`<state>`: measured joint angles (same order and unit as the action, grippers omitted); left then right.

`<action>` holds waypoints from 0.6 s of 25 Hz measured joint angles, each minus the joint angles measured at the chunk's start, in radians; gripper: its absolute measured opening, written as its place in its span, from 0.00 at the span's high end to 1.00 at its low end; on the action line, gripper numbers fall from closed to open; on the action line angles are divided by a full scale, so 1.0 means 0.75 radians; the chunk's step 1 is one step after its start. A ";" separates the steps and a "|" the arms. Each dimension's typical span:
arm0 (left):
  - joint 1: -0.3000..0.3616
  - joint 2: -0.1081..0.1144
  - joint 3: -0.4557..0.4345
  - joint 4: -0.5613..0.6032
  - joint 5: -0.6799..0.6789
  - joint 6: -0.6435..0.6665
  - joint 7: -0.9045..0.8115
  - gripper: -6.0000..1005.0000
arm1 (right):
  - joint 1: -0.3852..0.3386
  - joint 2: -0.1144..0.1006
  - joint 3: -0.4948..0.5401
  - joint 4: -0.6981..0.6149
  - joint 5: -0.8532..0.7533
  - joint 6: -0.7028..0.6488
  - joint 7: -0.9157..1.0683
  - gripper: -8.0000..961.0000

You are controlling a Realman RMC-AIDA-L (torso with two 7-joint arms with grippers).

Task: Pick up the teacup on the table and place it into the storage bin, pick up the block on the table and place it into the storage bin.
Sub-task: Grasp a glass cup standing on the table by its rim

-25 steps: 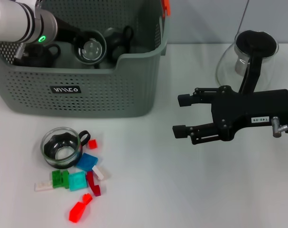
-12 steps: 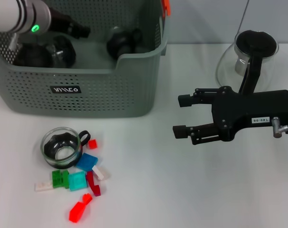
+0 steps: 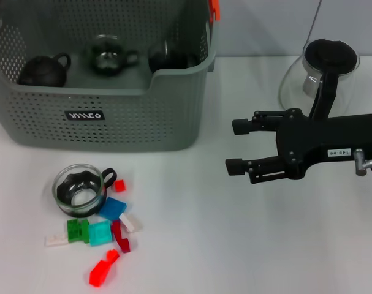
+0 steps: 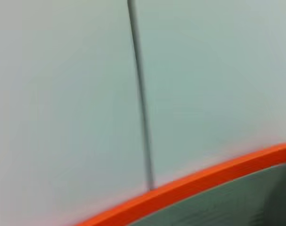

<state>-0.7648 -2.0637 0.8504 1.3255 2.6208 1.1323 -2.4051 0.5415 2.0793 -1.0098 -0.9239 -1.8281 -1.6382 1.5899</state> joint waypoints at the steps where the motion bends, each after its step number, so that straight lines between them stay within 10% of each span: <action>1: 0.027 -0.002 -0.018 0.073 -0.075 0.096 0.021 0.17 | 0.000 -0.001 0.003 0.000 0.002 0.000 -0.001 0.08; 8: 0.242 -0.006 -0.074 0.360 -0.591 0.715 0.320 0.17 | 0.000 0.001 0.037 0.001 0.004 0.009 0.000 0.08; 15: 0.427 -0.086 -0.068 0.443 -0.646 1.083 0.668 0.17 | 0.014 0.012 0.066 0.023 0.009 0.012 0.008 0.08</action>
<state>-0.4445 -2.1285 0.7991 1.6580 2.1365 1.9448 -1.9039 0.5521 2.0882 -0.9604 -0.9065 -1.8211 -1.6292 1.5959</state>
